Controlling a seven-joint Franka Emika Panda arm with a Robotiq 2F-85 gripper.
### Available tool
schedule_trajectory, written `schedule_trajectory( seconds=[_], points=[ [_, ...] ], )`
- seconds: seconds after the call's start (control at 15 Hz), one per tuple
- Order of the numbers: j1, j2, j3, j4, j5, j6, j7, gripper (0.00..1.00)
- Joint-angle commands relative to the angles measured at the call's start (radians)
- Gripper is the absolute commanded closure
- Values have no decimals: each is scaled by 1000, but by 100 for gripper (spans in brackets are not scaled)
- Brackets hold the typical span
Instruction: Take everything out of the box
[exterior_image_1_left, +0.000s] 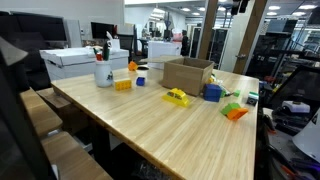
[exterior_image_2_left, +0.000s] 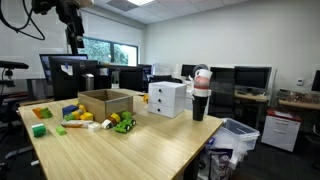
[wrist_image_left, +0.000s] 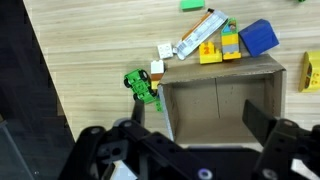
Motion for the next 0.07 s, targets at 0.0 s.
schedule_trajectory(
  seconds=[0.0],
  points=[
    [5,1,-3,2,-2,-2,2,0]
  ],
)
